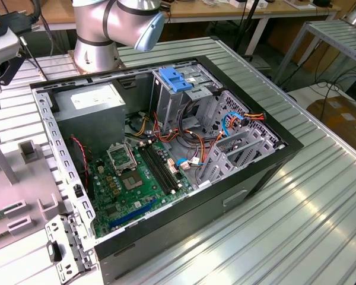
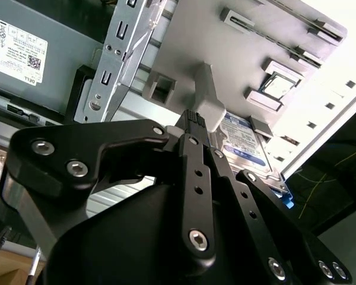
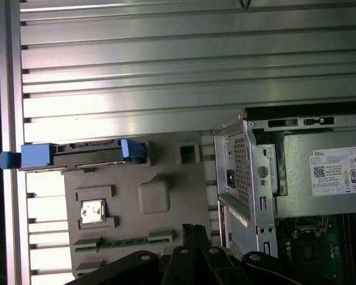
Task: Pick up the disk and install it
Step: 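Reach for the disk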
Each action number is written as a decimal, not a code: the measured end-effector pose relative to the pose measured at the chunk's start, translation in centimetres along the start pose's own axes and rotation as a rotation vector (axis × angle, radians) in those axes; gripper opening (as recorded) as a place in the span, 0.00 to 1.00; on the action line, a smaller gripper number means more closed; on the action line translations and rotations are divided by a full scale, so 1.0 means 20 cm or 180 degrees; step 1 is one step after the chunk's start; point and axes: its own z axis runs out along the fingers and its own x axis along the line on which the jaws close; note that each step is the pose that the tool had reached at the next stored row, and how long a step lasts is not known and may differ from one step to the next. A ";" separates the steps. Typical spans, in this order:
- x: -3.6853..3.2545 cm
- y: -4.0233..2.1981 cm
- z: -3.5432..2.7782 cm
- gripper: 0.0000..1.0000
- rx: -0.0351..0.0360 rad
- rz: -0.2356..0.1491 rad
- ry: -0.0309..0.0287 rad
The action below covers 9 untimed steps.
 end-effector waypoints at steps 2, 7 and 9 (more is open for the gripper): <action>0.008 -0.001 0.000 0.11 0.0000 0.0000 0.0000; 0.033 -0.003 0.000 0.11 0.0000 0.0000 0.0000; 0.040 -0.003 0.000 0.11 0.0000 0.0000 0.0000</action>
